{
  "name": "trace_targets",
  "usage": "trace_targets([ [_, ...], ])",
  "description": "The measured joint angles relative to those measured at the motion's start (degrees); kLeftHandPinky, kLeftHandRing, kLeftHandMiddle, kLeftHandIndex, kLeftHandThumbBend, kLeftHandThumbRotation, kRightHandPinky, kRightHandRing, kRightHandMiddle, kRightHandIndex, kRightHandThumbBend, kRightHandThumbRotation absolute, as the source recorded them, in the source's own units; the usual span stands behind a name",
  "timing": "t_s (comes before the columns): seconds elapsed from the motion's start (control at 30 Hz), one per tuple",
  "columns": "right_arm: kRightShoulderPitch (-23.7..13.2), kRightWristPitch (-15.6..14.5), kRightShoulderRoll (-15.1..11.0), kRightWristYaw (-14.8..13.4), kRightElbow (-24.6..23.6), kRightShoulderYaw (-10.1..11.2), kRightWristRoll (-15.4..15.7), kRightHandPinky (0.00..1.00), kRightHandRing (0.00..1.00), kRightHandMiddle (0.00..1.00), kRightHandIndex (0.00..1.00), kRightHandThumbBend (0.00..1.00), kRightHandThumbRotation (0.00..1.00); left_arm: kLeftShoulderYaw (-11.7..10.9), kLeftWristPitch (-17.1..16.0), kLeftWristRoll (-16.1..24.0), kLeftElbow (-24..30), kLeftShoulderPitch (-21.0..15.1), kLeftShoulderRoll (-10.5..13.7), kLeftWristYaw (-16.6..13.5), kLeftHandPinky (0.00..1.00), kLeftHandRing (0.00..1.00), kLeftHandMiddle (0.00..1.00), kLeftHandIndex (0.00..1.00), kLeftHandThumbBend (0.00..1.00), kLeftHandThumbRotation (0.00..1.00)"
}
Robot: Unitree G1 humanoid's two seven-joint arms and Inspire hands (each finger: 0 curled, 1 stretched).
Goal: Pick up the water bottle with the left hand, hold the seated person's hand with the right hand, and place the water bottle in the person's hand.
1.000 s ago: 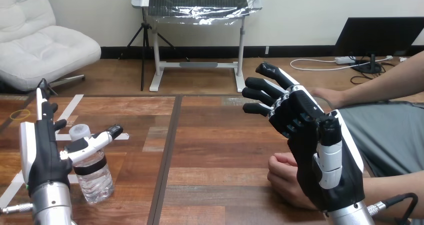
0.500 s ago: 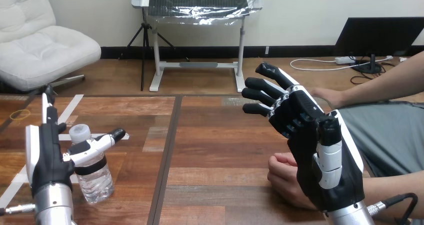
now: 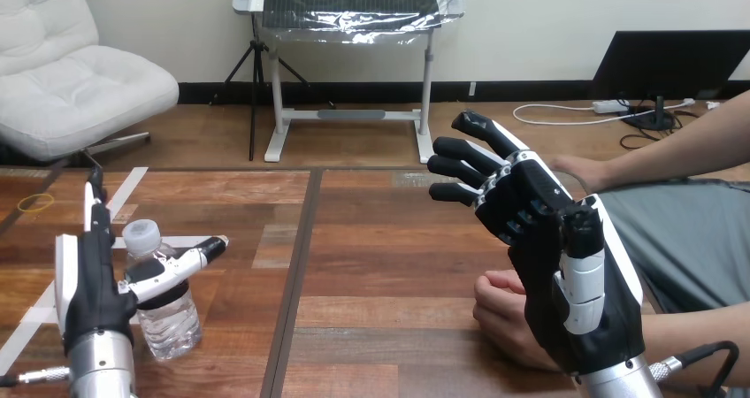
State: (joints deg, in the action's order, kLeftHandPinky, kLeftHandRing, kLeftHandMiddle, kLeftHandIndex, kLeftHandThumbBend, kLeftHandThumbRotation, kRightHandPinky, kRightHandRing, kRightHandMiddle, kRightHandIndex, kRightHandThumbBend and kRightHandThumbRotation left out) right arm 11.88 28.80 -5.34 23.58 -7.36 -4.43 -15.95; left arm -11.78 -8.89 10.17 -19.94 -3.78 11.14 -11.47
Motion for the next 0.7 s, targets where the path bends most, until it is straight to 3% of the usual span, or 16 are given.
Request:
trace_targets([
  [0.4,0.0,0.0,-0.01,0.39,0.0,0.01,-0.02,0.76,0.82,0.83,0.87,0.77,1.0,0.08,0.82,-0.7,-3.34,-1.61,0.0,0.05,0.84,0.93,0.97,1.0,0.93,0.1],
  [0.7,0.0,0.0,-0.01,0.75,-0.01,0.01,-0.12,0.76,0.82,0.83,0.87,0.76,1.0,0.12,2.41,-0.81,-5.48,-3.6,0.11,0.49,0.86,0.97,0.99,1.0,0.93,0.13],
])
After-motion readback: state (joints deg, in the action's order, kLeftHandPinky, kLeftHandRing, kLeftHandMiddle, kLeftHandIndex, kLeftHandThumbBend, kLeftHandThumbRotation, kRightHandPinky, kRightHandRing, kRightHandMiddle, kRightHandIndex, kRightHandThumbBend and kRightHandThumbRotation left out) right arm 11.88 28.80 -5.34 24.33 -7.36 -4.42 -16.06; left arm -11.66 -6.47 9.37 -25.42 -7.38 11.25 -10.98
